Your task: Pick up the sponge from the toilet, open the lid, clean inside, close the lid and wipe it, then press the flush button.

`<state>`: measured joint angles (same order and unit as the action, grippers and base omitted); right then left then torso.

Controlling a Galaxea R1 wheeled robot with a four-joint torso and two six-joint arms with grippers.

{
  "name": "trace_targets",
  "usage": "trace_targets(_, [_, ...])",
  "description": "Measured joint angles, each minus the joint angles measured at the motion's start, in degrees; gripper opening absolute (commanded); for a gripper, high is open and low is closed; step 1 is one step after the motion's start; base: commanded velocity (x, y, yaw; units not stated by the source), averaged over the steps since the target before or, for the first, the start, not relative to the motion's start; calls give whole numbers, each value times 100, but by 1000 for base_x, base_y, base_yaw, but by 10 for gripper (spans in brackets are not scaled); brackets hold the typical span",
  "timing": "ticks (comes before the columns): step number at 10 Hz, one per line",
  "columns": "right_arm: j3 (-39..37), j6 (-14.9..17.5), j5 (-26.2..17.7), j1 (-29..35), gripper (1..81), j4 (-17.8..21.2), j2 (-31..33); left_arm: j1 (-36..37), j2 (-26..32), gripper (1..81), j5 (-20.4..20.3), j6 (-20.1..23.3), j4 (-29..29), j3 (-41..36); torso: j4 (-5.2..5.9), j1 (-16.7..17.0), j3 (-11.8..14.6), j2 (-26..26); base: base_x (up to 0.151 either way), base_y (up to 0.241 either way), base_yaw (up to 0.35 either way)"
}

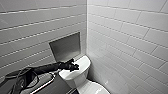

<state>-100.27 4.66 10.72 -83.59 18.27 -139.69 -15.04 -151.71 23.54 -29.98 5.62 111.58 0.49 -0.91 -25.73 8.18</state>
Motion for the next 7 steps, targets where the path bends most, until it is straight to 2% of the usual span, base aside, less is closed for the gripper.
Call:
trace_targets(5, [0, 2, 22, 55, 10, -2, -16, 460, -278, 10, 99, -26, 5, 286, 0, -6, -496, -6, 0, 0, 0])
trace_targets(7, [0, 0, 20, 88, 10, 0, -17, 529, -363, 10, 110, -54, 2, 422, 0, -9, -557, -9, 0, 0, 0])
